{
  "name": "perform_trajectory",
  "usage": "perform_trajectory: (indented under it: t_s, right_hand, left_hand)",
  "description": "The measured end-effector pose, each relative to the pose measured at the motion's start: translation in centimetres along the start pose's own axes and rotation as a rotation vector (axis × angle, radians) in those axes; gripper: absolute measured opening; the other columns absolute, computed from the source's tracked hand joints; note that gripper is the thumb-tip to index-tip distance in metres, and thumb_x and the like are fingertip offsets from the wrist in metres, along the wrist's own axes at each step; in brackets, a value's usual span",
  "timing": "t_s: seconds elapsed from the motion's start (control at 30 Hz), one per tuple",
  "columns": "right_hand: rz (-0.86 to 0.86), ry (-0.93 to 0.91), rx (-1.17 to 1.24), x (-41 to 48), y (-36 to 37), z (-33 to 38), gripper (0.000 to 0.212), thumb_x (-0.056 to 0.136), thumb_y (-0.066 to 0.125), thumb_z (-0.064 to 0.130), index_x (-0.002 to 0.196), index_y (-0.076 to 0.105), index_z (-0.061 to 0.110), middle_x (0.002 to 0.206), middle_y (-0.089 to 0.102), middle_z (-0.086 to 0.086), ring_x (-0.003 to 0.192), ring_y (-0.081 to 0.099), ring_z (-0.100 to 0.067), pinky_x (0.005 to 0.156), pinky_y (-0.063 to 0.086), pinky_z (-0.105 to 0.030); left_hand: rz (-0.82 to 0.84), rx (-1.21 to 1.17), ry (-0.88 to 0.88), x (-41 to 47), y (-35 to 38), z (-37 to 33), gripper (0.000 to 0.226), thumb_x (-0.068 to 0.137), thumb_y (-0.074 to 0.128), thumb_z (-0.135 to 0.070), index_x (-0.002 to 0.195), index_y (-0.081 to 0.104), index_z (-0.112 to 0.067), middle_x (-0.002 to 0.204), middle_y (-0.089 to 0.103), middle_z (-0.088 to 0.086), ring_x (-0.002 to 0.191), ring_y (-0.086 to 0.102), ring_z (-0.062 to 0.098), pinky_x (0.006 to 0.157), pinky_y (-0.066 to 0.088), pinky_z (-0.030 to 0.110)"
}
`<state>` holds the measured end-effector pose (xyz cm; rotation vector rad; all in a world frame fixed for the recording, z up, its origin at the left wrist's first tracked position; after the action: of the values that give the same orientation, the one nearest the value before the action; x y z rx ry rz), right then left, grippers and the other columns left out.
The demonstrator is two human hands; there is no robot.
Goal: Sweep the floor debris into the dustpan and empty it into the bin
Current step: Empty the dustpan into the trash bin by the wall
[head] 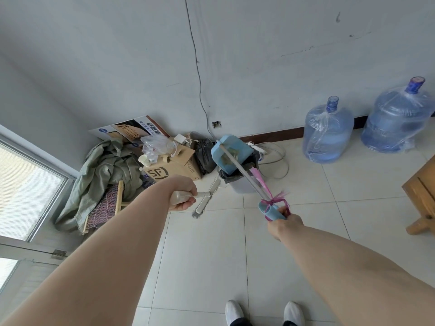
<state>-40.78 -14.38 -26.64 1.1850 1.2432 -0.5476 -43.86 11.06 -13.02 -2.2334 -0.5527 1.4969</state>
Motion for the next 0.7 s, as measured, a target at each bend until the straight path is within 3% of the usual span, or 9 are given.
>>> perform_trajectory:
  t_s: [0.03, 0.13, 0.2, 0.27, 0.33, 0.53, 0.6, 0.63, 0.7]
  right_hand:
    - [0.019, 0.011, -0.004, -0.2, -0.3, 0.0, 0.038, 0.103, 0.035, 0.005, 0.065, 0.041, 0.010, 0.038, 0.046, -0.002, 0.022, 0.043, -0.016, 0.058, 0.044, -0.027]
    - [0.057, 0.007, -0.036, -0.4, -1.0, 0.0, 0.037, 0.105, 0.030, 0.006, 0.071, 0.045, 0.006, 0.025, 0.043, -0.008, 0.022, 0.047, -0.019, 0.095, 0.047, -0.029]
    - [0.028, -0.013, -0.022, -0.3, -0.9, 0.5, 0.034, 0.104, 0.032, 0.008, 0.076, 0.049, 0.006, 0.030, 0.048, -0.008, 0.030, 0.052, -0.022, 0.079, 0.053, -0.024]
    - [-0.024, -0.007, 0.018, 0.2, -0.5, 0.9, 0.025, 0.100, 0.039, 0.008, 0.080, 0.052, 0.008, 0.054, 0.054, -0.005, 0.053, 0.050, -0.020, 0.072, 0.052, -0.029]
    - [-0.068, -0.002, 0.057, 0.4, -0.1, 1.5, 0.025, 0.097, 0.045, 0.006, 0.072, 0.048, 0.009, 0.068, 0.049, -0.001, 0.056, 0.046, -0.014, 0.062, 0.048, -0.027]
    - [-0.043, 0.004, -0.021, 0.0, -1.0, 0.7, 0.033, 0.100, 0.042, 0.006, 0.068, 0.045, 0.012, 0.067, 0.045, 0.002, 0.044, 0.049, -0.013, 0.063, 0.048, -0.026]
    - [-0.031, 0.013, -0.028, 0.0, -1.7, 0.3, 0.031, 0.100, 0.040, 0.006, 0.070, 0.047, 0.011, 0.066, 0.044, 0.001, 0.052, 0.046, -0.014, 0.071, 0.051, -0.027]
    - [-0.014, 0.018, -0.028, -0.2, -2.2, 0.1, 0.029, 0.101, 0.039, 0.006, 0.074, 0.049, 0.011, 0.061, 0.047, -0.001, 0.054, 0.046, -0.014, 0.070, 0.051, -0.027]
    - [0.006, 0.016, -0.043, -0.8, -2.9, -0.1, 0.030, 0.102, 0.037, 0.006, 0.075, 0.049, 0.010, 0.039, 0.051, -0.006, 0.043, 0.053, -0.020, 0.052, 0.047, -0.026]
  left_hand:
    - [-0.003, -0.005, 0.007, 0.1, 0.1, 0.0, 0.004, 0.093, 0.051, -0.005, 0.094, 0.048, -0.003, 0.067, 0.054, 0.011, 0.026, 0.048, 0.010, 0.032, 0.043, 0.014]
    - [-0.005, -0.011, 0.004, 0.3, 0.2, 0.2, 0.007, 0.093, 0.051, -0.005, 0.099, 0.047, -0.002, 0.069, 0.054, 0.011, 0.026, 0.049, 0.010, 0.031, 0.042, 0.015]
    - [0.001, -0.012, -0.008, 0.3, 0.3, 0.3, 0.009, 0.093, 0.051, -0.005, 0.101, 0.047, -0.002, 0.070, 0.054, 0.011, 0.026, 0.048, 0.010, 0.031, 0.042, 0.015]
    - [-0.003, -0.010, -0.014, 0.2, 0.3, 0.3, 0.010, 0.093, 0.051, -0.006, 0.101, 0.047, -0.001, 0.071, 0.054, 0.011, 0.026, 0.048, 0.010, 0.031, 0.042, 0.015]
    - [-0.004, -0.007, -0.021, 0.2, 0.3, 0.4, 0.013, 0.093, 0.052, -0.005, 0.104, 0.047, -0.001, 0.072, 0.054, 0.012, 0.026, 0.048, 0.010, 0.030, 0.042, 0.015]
    - [-0.006, -0.006, -0.018, 0.3, 0.7, 0.4, 0.009, 0.093, 0.052, -0.005, 0.100, 0.048, -0.001, 0.070, 0.054, 0.012, 0.026, 0.048, 0.011, 0.031, 0.042, 0.015]
    - [-0.001, -0.009, -0.013, 0.1, 0.6, 0.5, 0.007, 0.093, 0.052, -0.005, 0.097, 0.048, 0.000, 0.070, 0.054, 0.011, 0.026, 0.048, 0.010, 0.031, 0.043, 0.015]
    - [0.000, -0.011, -0.010, 0.1, 0.5, 0.5, 0.007, 0.093, 0.052, -0.005, 0.096, 0.048, 0.000, 0.070, 0.054, 0.011, 0.025, 0.048, 0.010, 0.031, 0.043, 0.015]
    - [0.006, -0.016, -0.007, 0.2, 0.4, 0.6, 0.008, 0.093, 0.052, -0.005, 0.098, 0.047, -0.001, 0.071, 0.053, 0.012, 0.026, 0.048, 0.010, 0.031, 0.043, 0.015]
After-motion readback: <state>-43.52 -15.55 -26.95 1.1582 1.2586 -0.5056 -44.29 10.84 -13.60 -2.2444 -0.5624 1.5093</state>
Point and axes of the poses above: each hand's wrist, its own x-axis towards the middle knuckle, its own y-axis out of the palm, z = x × y, the point moved 10 cm from there along x, towards the middle knuckle
